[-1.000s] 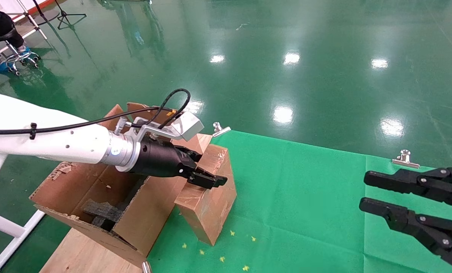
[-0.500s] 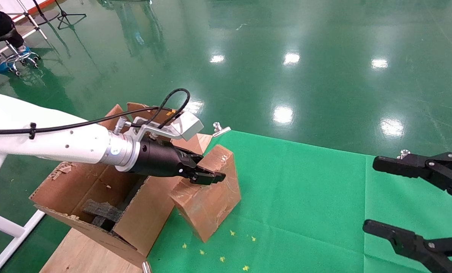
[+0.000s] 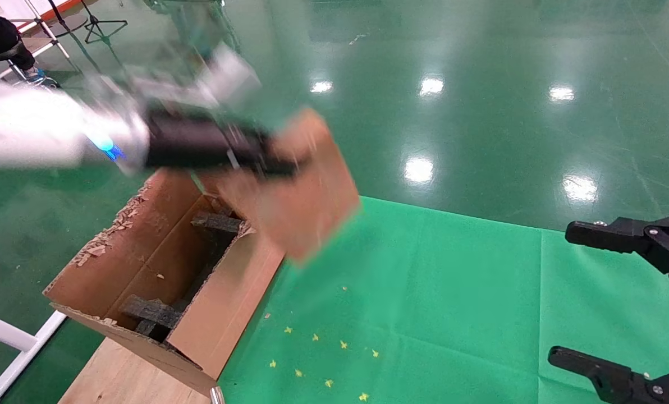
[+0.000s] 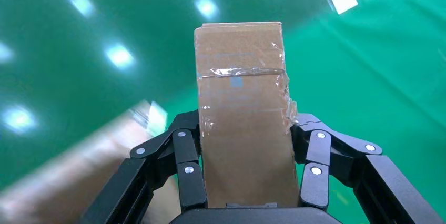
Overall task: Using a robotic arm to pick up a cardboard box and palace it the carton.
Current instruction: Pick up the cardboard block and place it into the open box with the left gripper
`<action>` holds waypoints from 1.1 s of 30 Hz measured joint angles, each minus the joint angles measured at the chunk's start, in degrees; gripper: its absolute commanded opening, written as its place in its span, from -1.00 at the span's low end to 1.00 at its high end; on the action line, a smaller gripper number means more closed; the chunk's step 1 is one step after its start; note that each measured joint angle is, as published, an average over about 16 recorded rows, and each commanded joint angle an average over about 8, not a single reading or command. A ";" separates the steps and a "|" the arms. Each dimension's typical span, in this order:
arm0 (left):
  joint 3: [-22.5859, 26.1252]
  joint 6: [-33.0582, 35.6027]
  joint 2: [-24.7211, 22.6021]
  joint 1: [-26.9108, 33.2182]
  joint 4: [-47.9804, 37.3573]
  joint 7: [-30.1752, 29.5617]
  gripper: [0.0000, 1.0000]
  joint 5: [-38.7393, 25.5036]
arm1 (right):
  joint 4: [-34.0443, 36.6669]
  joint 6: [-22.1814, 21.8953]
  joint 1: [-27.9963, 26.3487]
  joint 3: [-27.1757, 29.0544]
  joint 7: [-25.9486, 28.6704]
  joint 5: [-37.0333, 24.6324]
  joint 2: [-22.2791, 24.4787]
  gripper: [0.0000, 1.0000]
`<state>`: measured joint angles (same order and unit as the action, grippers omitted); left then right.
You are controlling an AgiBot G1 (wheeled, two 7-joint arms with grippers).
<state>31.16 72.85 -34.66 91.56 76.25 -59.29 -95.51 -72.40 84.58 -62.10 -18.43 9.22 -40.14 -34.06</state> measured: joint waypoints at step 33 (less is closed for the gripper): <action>-5.36 -12.56 11.82 -14.84 -35.49 33.70 -1.00 8.76 | 0.00 -0.01 -0.01 -0.04 -0.02 0.02 0.01 1.00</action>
<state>25.80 60.29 -22.84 76.72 40.77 -25.59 -86.76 -72.40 84.56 -62.11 -18.46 9.21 -40.11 -34.05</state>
